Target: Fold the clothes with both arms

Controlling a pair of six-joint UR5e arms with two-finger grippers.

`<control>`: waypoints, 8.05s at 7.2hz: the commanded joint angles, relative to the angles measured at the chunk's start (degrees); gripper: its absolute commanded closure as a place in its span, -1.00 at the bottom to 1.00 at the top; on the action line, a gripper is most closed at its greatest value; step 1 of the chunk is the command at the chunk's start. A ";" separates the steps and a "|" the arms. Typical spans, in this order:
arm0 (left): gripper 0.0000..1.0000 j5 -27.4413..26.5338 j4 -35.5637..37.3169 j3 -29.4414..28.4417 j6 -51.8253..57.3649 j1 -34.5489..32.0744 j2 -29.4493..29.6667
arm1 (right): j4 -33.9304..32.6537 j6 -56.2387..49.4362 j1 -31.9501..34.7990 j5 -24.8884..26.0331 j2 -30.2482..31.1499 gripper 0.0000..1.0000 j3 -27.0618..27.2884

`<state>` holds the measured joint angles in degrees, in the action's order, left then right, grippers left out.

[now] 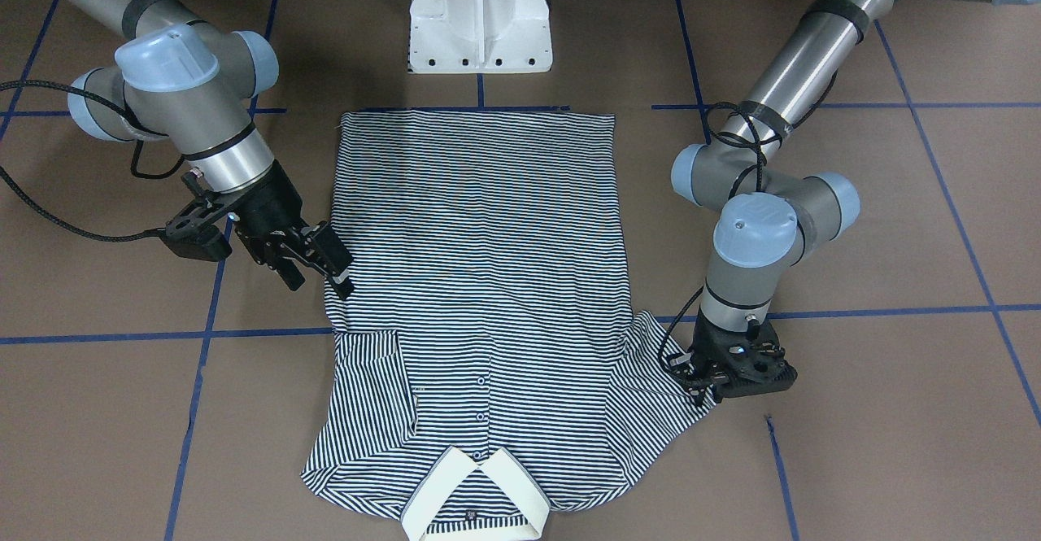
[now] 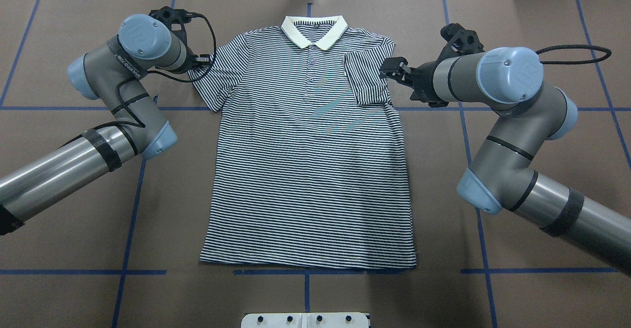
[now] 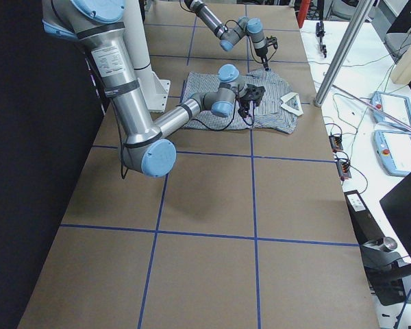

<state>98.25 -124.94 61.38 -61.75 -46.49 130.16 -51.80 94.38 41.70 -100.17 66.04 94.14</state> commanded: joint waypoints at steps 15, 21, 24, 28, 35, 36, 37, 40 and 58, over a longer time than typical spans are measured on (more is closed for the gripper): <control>-0.61 2.47 -8.21 26.08 -24.89 10.45 -7.08 | -15.09 10.11 -13.18 0.24 1.71 -1.00 13.02; -0.67 10.21 -8.39 37.23 -24.74 11.33 -18.80 | -39.40 29.41 -35.37 19.13 12.98 -0.61 28.98; -0.68 10.12 -8.30 36.79 -24.65 11.25 -18.89 | -39.87 29.54 -35.81 19.05 12.62 -0.48 26.28; -0.69 10.03 -8.39 36.35 -24.82 11.42 -18.89 | -39.87 29.19 -36.42 18.79 12.88 -0.11 23.81; -0.74 6.03 -7.87 40.19 -30.67 13.07 -23.18 | -39.79 28.84 -35.73 18.09 13.14 1.00 30.81; -0.74 -0.54 -2.47 43.87 -31.24 19.10 -25.03 | -39.79 28.84 -35.64 18.09 12.80 1.00 31.01; -0.73 -5.21 7.07 49.30 -31.76 23.42 -25.22 | -39.79 28.84 -35.29 18.00 12.97 1.00 31.10; -0.63 -16.86 10.77 52.34 -38.80 36.37 -32.68 | -39.79 28.75 -34.58 18.00 13.24 1.00 31.89; 1.00 -11.81 36.23 75.69 -55.93 49.82 -31.02 | -39.96 27.36 -44.24 18.79 28.52 1.00 47.26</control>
<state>83.12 -93.58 132.74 -116.03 0.70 99.10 -91.77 122.78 -0.06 -81.53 91.57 138.04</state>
